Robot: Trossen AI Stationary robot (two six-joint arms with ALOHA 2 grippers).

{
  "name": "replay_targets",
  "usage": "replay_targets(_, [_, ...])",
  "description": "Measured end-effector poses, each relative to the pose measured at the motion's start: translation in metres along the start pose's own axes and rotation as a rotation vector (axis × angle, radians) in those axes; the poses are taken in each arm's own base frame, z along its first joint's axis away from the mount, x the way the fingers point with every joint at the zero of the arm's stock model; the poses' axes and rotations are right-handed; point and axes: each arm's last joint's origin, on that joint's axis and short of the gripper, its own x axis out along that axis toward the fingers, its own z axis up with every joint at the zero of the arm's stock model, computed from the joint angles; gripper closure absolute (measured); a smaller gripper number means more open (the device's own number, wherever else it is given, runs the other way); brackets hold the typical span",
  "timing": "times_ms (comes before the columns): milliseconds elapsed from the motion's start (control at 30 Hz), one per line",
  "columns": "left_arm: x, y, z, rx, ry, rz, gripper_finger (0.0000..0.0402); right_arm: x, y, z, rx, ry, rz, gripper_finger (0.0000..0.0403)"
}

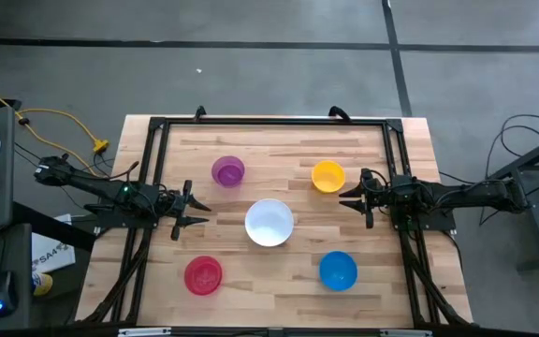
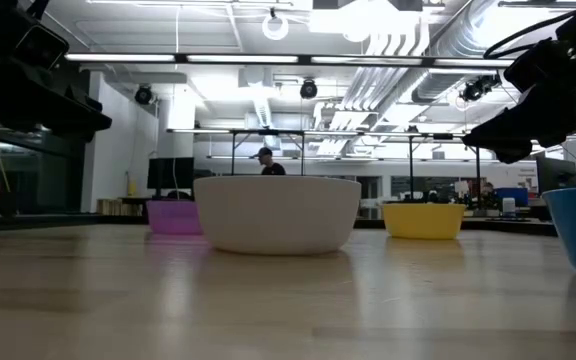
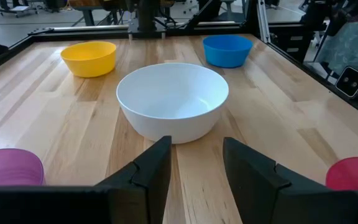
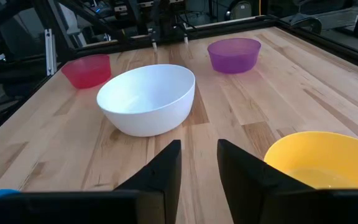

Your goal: Nest bowls inside each other

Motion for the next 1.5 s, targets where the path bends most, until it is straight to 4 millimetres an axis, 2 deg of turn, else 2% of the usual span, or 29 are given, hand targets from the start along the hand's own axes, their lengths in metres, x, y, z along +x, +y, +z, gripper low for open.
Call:
replay_targets(667, [0.0000, 0.0000, 0.0000, 0.000, 0.000, 0.000, 0.0256, 0.0000, 0.0000, 0.0001, 0.000, -0.001, 0.000, 0.0306])
replay_targets(967, [0.0000, 0.0000, 0.0000, 0.000, 0.000, 0.000, 0.0256, 0.0000, 0.0001, 0.0001, 0.132, -0.001, 0.002, 0.0306])
replay_targets(1500, [0.0000, 0.0000, 0.0001, 0.000, 0.000, 0.000, 0.0256, -0.0001, 0.0001, 0.0040, 0.164, -0.044, -0.008, 0.0306])
